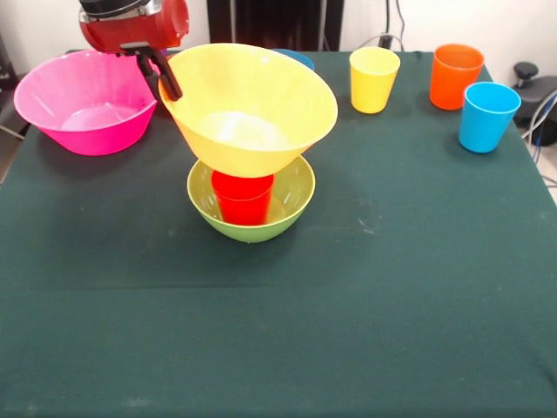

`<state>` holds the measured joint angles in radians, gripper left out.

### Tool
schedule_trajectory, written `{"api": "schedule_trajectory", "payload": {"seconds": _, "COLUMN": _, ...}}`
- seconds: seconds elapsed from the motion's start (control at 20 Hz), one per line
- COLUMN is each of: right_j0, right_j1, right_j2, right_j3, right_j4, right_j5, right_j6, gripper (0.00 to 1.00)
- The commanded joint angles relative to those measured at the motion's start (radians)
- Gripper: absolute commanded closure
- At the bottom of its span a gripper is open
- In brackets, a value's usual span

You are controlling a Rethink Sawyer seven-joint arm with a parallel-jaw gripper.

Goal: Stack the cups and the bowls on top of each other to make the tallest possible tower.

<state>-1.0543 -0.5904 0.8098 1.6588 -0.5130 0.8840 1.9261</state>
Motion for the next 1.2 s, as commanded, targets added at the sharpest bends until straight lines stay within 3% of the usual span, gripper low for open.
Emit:
{"api": "schedule_trajectory", "payload": {"seconds": 0.05, "right_j0": 0.035, "right_j1": 0.056, "right_j2": -0.012, "right_j3": -0.047, "right_j4": -0.053, "right_j5": 0.006, "right_j6": -0.196, "gripper": 1.0}}
{"api": "schedule_trajectory", "payload": {"seconds": 1.2, "right_j0": 0.033, "right_j1": 0.05, "right_j2": -0.012, "right_j3": -0.008, "right_j4": -0.059, "right_j5": -0.027, "right_j6": -0.175, "gripper": 1.0}}
